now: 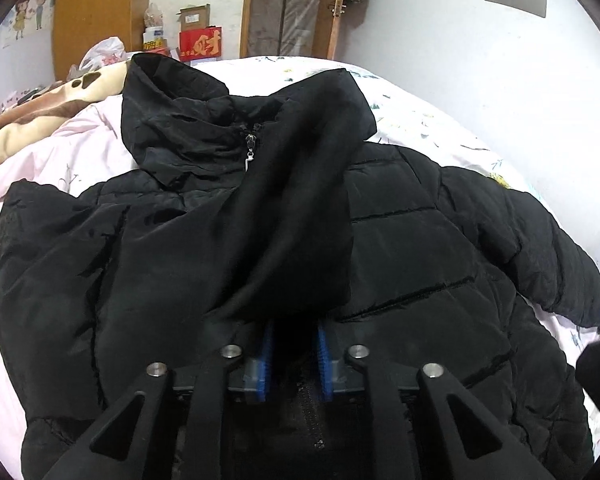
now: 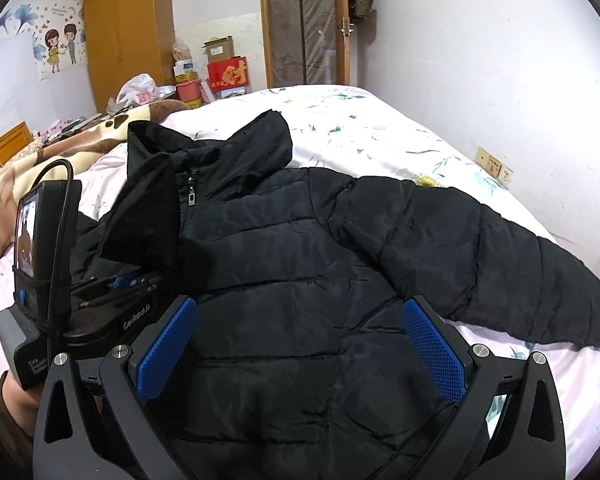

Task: Fold large clothes
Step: 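Lift the sleeve with the left tool and fold it across the jacket body, then release the sleeve from the left tool while the right tool grasps the other sleeve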

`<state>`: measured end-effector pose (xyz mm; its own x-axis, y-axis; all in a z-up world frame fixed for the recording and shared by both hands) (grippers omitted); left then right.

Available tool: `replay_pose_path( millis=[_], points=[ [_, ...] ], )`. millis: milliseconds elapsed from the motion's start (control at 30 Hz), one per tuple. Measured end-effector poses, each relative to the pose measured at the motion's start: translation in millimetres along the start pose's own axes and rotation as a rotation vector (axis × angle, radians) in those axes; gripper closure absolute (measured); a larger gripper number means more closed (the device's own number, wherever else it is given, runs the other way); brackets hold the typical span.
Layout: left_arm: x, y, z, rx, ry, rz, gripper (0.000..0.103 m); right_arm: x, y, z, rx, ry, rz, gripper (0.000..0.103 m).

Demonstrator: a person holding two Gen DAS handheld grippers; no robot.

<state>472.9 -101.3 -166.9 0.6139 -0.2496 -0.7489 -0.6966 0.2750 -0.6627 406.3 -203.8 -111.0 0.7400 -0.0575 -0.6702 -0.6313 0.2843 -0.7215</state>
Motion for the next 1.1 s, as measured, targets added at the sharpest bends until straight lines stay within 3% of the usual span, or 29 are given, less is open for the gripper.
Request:
replay_pose_path(
  millis=[67, 133, 333, 433, 500, 633, 733, 767, 833, 867, 900, 933, 967, 1033, 1100],
  points=[
    [-0.9, -0.3, 4.7, 0.004, -0.004, 0.006, 0.054, 2.8, -1.3, 2.4, -0.012, 0.008, 0.000, 0.001],
    [-5.8, -1.1, 9.9, -0.009, 0.000, -0.007, 0.038, 4.3, -3.6, 6.1, -0.022, 0.011, -0.003, 0.001],
    [-39.5, -9.1, 33.3, -0.008, -0.021, -0.043, 0.038, 18.9, -13.9, 23.2, -0.077, 0.016, -0.008, 0.001],
    [-62.6, -13.7, 65.3, -0.048, -0.081, -0.068, 0.038, 42.7, -16.0, 34.9, -0.123, 0.010, 0.032, 0.001],
    [-74.8, -12.9, 95.2, -0.093, -0.144, -0.074, 0.032, 60.1, -14.5, 44.9, -0.143, -0.015, 0.061, 0.001],
    [-74.5, -1.3, 153.7, -0.144, -0.283, -0.020, 0.029, 100.6, -9.2, 60.0, -0.178, -0.026, 0.144, 0.001],
    [-62.4, 9.3, 181.0, -0.156, -0.320, 0.041, 0.029, 120.3, -6.6, 64.6, -0.183, 0.000, 0.152, 0.004],
    [-55.9, 11.7, 185.6, -0.160, -0.303, 0.057, 0.029, 127.6, -4.6, 66.5, -0.196, 0.018, 0.163, 0.008],
    [-45.3, 16.2, 192.4, -0.174, -0.298, 0.081, 0.029, 138.4, -1.1, 69.6, -0.190, -0.002, 0.202, 0.030],
    [-41.3, 16.3, 191.6, -0.161, -0.300, 0.085, 0.029, 144.2, 0.0, 69.3, -0.167, -0.021, 0.234, 0.033],
    [-38.9, 17.2, 190.0, -0.149, -0.303, 0.083, 0.029, 146.8, 0.2, 68.1, -0.145, -0.029, 0.248, 0.044],
    [-35.9, 17.9, 187.4, -0.142, -0.304, 0.086, 0.029, 147.2, -0.6, 67.5, -0.128, -0.039, 0.249, 0.061],
    [-32.4, 18.9, 185.8, -0.143, -0.300, 0.097, 0.029, 146.6, -1.3, 68.1, -0.114, -0.062, 0.253, 0.068],
    [-26.8, 17.7, 181.9, -0.141, -0.296, 0.104, 0.029, 142.4, -3.4, 67.0, -0.102, -0.067, 0.247, 0.097],
    [-28.2, 15.5, 177.5, -0.129, -0.301, 0.101, 0.029, 132.3, -8.7, 64.3, -0.104, -0.088, 0.215, 0.098]
  ],
)
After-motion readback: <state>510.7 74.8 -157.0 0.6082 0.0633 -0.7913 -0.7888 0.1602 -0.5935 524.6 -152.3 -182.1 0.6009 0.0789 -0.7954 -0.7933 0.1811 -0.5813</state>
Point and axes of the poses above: each gripper's, at about its wrist camera, not at the fingertips, and x roughly the way its jaws point, z to its left, y to its underside, the point moved 5 cm from there along x, roughly the way its jaws point, and after that the axes turned 10 degrees about x, right-handed, at the moved point
